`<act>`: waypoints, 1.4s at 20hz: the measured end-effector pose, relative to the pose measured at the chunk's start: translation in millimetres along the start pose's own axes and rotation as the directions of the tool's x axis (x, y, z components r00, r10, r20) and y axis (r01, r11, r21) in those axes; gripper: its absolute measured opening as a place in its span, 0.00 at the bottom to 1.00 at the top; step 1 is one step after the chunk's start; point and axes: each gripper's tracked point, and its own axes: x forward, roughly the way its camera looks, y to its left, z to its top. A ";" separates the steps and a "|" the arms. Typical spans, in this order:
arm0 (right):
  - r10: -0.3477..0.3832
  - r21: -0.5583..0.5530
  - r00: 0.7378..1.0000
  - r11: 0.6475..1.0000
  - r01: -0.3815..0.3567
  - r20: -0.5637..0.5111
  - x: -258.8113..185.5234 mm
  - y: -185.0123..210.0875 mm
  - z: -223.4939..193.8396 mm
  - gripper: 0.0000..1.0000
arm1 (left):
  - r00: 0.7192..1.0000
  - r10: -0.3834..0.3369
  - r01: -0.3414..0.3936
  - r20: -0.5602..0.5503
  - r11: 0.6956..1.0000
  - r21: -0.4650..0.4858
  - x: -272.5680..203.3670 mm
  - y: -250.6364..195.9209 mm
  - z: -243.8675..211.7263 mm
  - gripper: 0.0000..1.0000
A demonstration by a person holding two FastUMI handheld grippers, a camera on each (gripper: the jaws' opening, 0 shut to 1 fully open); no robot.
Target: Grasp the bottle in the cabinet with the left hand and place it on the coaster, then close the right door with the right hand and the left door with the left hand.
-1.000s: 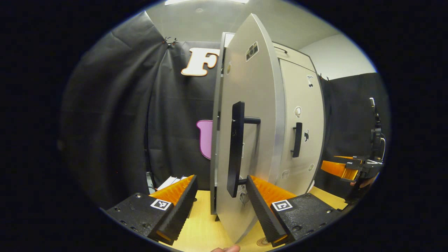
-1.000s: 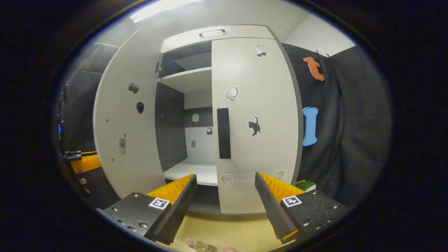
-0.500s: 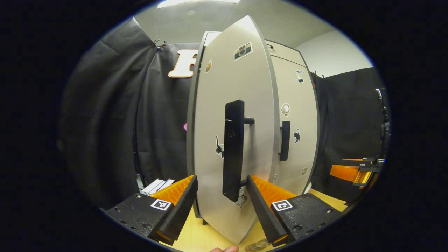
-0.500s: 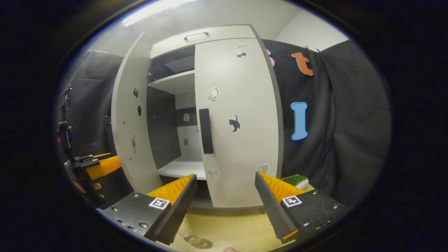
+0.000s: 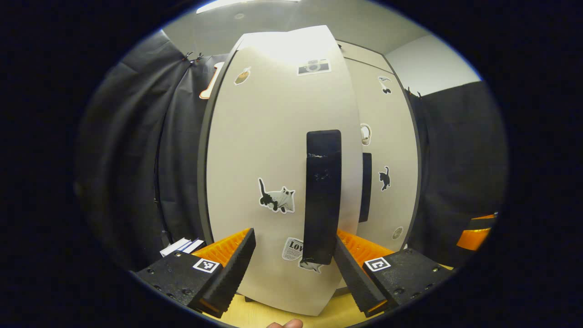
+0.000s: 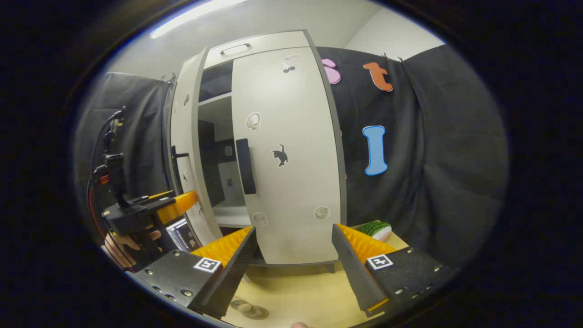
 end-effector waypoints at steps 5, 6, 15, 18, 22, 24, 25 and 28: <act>-0.005 0.006 0.999 1.000 0.005 -0.035 0.8 -2.9 -17.2 0.97 | 1.000 0.005 -0.006 -0.022 0.998 -0.059 29.7 -10.7 -3.9 0.99; -0.004 0.009 0.999 1.000 0.005 -0.040 1.7 -2.4 -19.3 1.00 | 1.000 0.009 -0.010 -0.020 0.998 -0.055 35.4 -12.8 -4.0 1.00; -0.013 0.023 0.999 1.000 0.014 -0.049 -1.6 -7.1 -22.5 1.00 | 0.999 0.048 -0.048 -0.007 0.999 -0.022 72.5 -20.6 -6.2 1.00; -0.019 0.023 0.999 1.000 0.020 -0.048 -4.5 -11.3 -20.9 1.00 | 0.998 0.062 -0.062 -0.001 0.998 -0.018 89.7 -21.6 -4.5 1.00; -0.025 0.023 0.998 0.999 0.027 -0.058 -6.5 -15.1 -22.3 1.00 | 0.997 0.082 -0.082 0.007 0.997 -0.012 98.3 -22.3 -5.9 1.00; -0.026 0.021 0.998 0.999 0.027 -0.057 -8.4 -16.3 -21.4 1.00 | 0.996 0.086 -0.086 0.009 0.996 -0.010 98.7 -22.2 -5.3 1.00; -0.026 0.018 0.998 0.999 0.027 -0.056 -9.2 -15.8 -20.9 1.00 | 0.996 0.088 -0.088 0.009 0.996 -0.011 98.1 -22.2 -5.5 1.00; -0.018 0.023 0.998 1.000 0.019 -0.056 -7.8 -13.1 -18.9 1.00 | 0.994 0.108 -0.108 0.002 0.994 0.006 87.1 -22.7 -1.3 1.00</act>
